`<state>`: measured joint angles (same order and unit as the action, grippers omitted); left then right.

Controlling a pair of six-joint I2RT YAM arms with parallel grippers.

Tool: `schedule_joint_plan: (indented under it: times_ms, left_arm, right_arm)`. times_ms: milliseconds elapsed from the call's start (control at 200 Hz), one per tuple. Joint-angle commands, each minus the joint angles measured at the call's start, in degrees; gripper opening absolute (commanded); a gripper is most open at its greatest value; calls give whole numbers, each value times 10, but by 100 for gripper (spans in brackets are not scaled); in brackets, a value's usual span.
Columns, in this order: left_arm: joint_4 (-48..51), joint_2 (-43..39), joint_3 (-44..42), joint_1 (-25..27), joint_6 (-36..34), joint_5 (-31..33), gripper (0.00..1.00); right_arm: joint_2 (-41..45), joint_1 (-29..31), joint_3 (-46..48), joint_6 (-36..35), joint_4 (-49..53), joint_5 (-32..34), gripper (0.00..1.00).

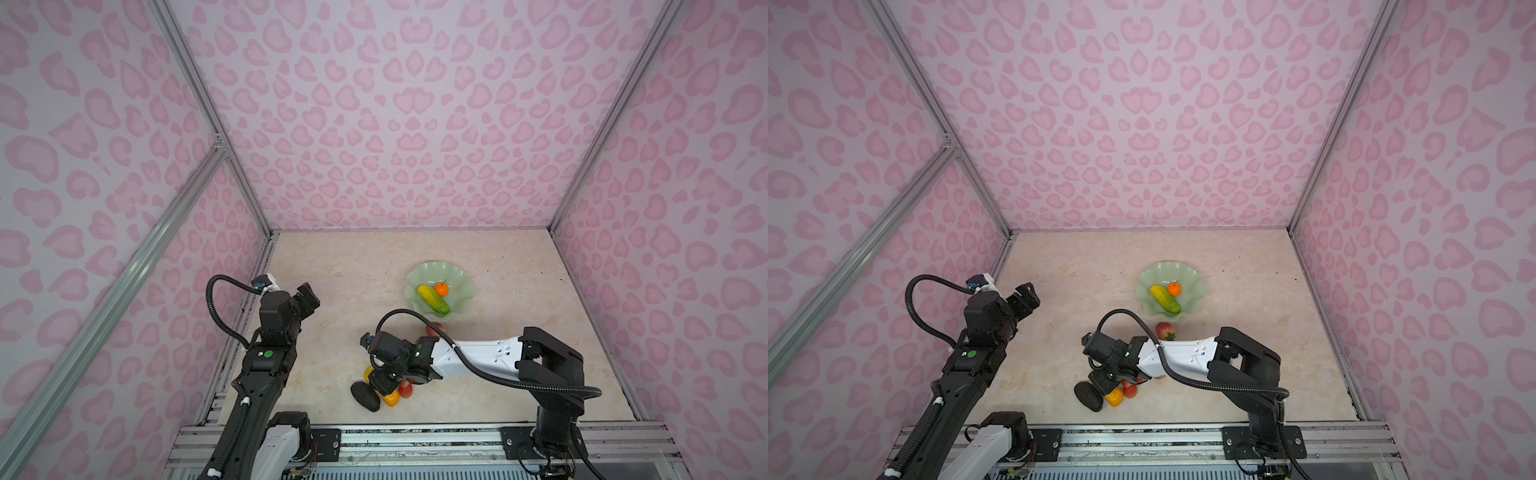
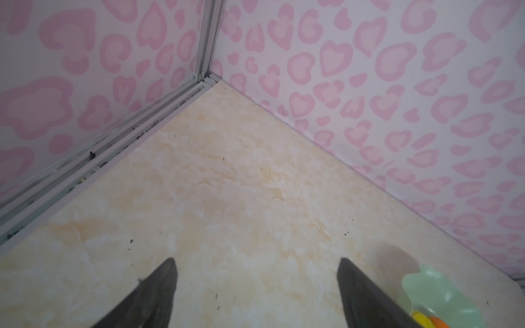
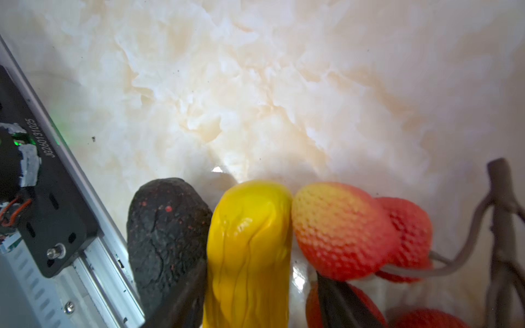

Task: Place and organize the fake fruits in the fruit bowl
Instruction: 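Reach the right gripper to the yellow squash and grasp it while the left arm retracts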

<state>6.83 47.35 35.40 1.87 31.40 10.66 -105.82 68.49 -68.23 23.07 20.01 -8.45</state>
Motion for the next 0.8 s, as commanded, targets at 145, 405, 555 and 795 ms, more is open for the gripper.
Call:
schedule_joint_plan:
  times_ms: [145, 405, 555, 795]
  left_arm:
    - [-10, 10, 7, -3, 0, -13, 89]
    - [-7, 10, 7, -6, -5, -15, 90]
    - [-5, 4, 5, -7, -7, -14, 90]
    - [-1, -3, 4, -10, -12, -12, 90]
  right_arm:
    - [40, 0, -34, -32, 86, 74, 59]
    - [-2, 8, -63, -42, 119, 17, 53]
    - [-38, 9, -80, -39, 121, -1, 52]
    - [-83, 1, -109, -43, 120, -7, 54]
